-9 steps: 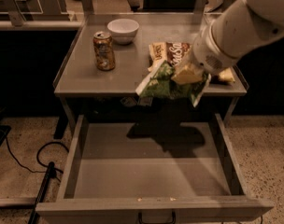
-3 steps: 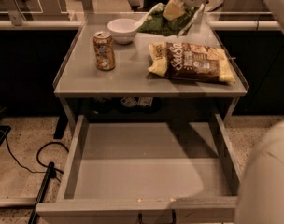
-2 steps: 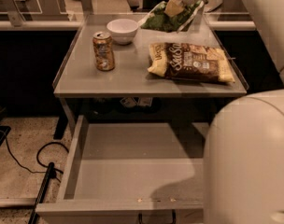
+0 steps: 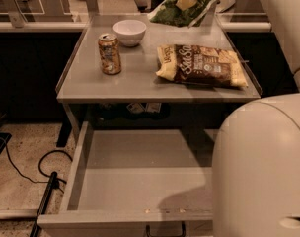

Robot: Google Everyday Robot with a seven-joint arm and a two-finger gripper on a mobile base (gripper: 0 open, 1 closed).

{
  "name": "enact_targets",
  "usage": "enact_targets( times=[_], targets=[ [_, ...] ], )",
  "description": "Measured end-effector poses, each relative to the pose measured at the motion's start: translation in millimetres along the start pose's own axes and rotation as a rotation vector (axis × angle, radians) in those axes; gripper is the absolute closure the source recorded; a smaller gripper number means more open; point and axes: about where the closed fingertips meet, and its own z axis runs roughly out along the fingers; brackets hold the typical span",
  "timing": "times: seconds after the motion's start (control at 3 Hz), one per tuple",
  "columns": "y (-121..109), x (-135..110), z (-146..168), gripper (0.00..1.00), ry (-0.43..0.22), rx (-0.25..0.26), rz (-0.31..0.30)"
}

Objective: Pick green jalapeno chip bag from top drawer and place on counter

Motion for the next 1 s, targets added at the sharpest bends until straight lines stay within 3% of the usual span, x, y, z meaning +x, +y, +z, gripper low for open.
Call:
enact_targets(
  times=[0.33, 1.0],
  targets=[
    [-18.9, 20.9, 4.6, 1.00, 0.037, 0.035, 0.000],
    [-74.3, 122.5, -0.3, 1.00, 0.161, 0.140, 0.043]
  ],
)
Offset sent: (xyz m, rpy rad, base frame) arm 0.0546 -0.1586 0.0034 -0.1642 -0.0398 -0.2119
